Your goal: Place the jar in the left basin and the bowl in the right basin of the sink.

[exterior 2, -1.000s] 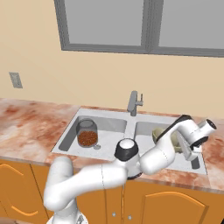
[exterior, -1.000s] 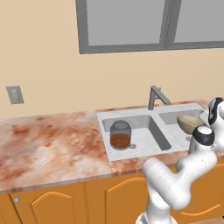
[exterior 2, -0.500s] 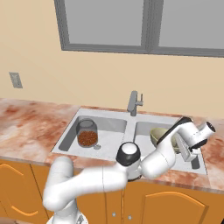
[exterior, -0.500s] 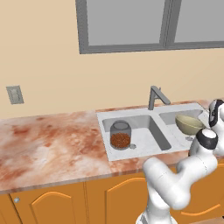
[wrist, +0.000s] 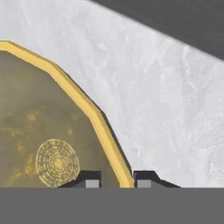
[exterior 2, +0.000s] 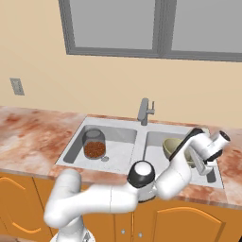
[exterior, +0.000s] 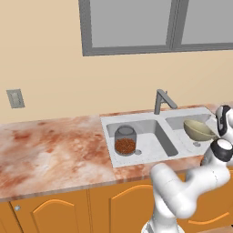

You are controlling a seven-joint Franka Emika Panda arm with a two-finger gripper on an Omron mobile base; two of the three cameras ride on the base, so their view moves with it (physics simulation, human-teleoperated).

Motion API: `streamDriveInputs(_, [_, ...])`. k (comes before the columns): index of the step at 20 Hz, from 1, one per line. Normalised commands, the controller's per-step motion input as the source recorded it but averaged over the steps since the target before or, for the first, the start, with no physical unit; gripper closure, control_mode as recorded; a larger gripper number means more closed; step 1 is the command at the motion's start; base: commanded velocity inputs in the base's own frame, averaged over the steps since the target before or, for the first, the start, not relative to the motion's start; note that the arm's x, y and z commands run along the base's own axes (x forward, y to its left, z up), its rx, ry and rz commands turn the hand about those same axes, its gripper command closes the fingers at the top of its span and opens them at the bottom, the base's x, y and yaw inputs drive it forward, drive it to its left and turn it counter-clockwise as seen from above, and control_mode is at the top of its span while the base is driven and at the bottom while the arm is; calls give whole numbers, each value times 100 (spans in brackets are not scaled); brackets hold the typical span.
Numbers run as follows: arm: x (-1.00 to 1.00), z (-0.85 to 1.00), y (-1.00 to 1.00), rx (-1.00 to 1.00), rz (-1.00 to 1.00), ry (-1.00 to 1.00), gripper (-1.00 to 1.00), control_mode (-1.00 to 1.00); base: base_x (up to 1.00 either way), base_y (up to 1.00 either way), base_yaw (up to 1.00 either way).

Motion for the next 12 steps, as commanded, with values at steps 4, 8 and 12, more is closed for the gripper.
streamDriveInputs(4, [0, 0, 18, -25, -5, -13, 100, -100, 0, 0, 0])
streamDriveInputs(8, [1, 1, 19, -18, -3, -10, 100, -100, 0, 0, 0])
streamDriveInputs(12, [-3, 3, 18, -17, -2, -12, 100, -100, 0, 0, 0])
